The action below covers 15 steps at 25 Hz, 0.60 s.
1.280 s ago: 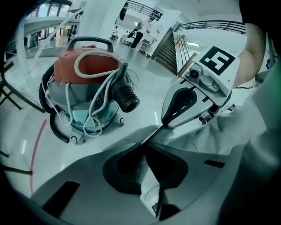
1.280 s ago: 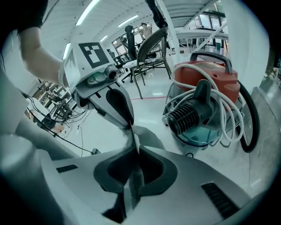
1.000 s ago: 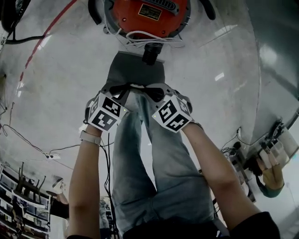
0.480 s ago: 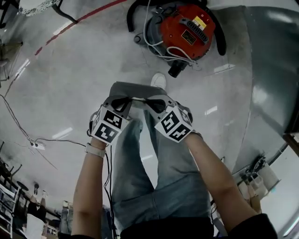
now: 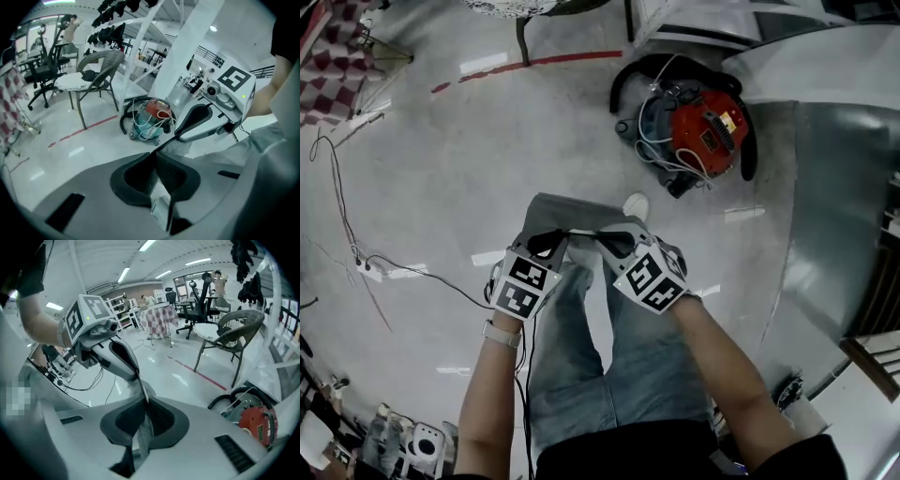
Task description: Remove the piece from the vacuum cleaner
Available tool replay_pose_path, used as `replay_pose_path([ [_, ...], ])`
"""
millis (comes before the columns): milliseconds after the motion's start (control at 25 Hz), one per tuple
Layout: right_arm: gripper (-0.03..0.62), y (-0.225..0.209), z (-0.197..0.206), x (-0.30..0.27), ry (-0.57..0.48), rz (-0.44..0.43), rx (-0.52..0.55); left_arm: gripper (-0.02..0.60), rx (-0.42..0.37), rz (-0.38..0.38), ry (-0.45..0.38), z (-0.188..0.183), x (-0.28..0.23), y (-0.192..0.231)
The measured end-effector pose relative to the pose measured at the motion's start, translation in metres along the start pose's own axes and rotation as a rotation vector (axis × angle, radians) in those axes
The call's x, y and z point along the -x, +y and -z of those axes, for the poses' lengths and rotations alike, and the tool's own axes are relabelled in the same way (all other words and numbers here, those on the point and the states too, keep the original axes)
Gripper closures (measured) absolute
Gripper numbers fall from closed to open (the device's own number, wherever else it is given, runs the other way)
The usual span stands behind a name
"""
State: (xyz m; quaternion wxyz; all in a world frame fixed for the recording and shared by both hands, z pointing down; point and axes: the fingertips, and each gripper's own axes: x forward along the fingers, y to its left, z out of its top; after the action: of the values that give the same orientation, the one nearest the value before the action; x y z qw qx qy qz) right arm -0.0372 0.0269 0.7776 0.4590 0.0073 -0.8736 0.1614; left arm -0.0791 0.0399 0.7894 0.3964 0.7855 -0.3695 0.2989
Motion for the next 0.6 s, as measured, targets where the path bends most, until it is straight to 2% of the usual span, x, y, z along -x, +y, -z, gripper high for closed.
replay_pose_path([
  [400, 0.548, 0.081, -0.124, 0.064, -0.029, -0.017, 0.096, 0.534, 0.046, -0.117, -0.139, -0.019, 0.152, -0.008],
  [600, 0.549, 0.117, -0.177, 0.101, -0.062, -0.010, 0.132, 0.535, 0.035, -0.165, -0.199, -0.035, 0.220, -0.017],
])
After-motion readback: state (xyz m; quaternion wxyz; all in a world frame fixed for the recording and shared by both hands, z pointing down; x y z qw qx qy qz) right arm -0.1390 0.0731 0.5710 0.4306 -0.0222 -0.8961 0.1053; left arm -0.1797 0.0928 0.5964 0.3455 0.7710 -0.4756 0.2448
